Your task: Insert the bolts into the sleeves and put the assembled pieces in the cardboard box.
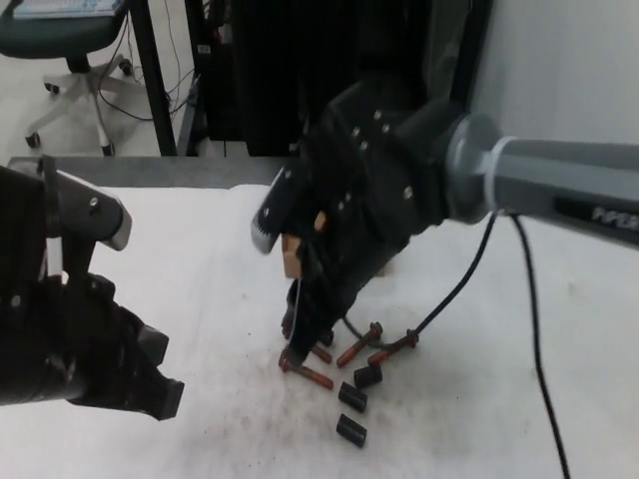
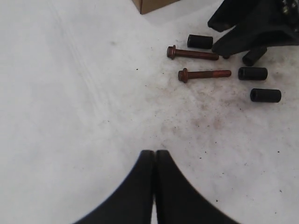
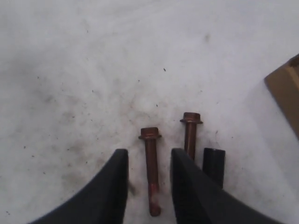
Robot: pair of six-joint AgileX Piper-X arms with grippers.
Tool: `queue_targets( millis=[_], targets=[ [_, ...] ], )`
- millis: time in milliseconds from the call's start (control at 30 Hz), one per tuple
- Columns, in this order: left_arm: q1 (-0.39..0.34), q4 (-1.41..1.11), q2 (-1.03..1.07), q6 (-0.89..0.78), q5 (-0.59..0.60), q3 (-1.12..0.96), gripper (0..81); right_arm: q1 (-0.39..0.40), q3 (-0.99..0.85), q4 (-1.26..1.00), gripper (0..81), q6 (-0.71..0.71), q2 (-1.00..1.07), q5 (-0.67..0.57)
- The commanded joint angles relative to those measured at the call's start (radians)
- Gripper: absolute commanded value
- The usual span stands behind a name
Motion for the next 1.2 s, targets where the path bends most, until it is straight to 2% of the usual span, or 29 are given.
queue_targets(
  millis=[0, 300, 633, 1167],
  targets=[
    [0.004, -0.003, -0.01, 0.045, -0.01, -0.002, 0.3, 0.007, -0.01, 0.019, 28.4, -0.046, -0.001, 0.019],
    [0.004, -0.006, -0.01, 0.065, -0.01, -0.002, 0.3, 0.012, -0.01, 0.125, 27.9, -0.221, 0.056, 0.046],
    [0.004, -0.016, -0.01, 0.065, -0.01, -0.002, 0.3, 0.007, -0.019, 0.041, 27.9, -0.256, 0.101, 0.09],
    [0.004, -0.087, -0.01, 0.058, -0.01, -0.002, 0.3, 0.007, -0.023, -0.027, 27.9, -0.271, 0.11, 0.091]
  ],
)
